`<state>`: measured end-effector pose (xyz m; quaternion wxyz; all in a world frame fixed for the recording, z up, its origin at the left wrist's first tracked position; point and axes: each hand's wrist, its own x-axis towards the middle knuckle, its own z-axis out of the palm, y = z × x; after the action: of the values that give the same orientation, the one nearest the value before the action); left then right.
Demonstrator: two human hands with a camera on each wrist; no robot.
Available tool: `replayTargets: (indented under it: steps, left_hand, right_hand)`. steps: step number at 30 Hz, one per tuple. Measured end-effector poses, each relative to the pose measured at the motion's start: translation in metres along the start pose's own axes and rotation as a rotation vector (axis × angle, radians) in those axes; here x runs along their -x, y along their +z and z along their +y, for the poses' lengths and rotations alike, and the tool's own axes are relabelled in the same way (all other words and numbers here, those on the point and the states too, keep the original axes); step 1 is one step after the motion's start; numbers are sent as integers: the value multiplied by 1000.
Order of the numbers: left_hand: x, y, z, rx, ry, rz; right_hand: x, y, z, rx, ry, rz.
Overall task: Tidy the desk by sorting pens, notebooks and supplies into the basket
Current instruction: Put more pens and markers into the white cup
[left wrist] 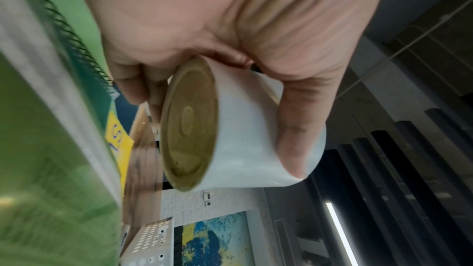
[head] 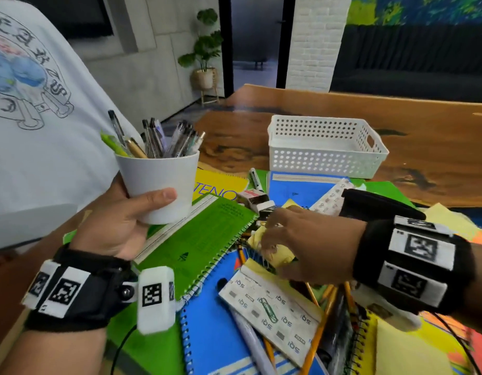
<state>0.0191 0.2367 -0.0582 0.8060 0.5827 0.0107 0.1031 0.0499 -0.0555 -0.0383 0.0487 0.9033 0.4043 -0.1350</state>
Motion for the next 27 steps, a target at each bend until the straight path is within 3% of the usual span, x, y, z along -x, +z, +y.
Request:
replayTargets:
  steps: [4,7,10,16,23,27]
  left_hand:
    - [6,-5,-12,62,-114,-58]
    - [7,1,-21,54,-123,-74]
    - [12,6,-29,45,-149,-139]
    - [18,22,-32,-39,-190,-267]
    - [18,12,-21,-69,-194,-210]
    - [17,9,-19,-31,-181,-164]
  right_hand:
    - [-18,-10,-8,-7,-59,77]
    - [-18,-8,-26,-30,-216,-30]
    - [-10,0,-39,18,-264,-120]
    - [-1,4,-14,111,-136,-107]
    - [0,0,-4,169,-128,-96]
    - [-10,-7,1,106,-102,10]
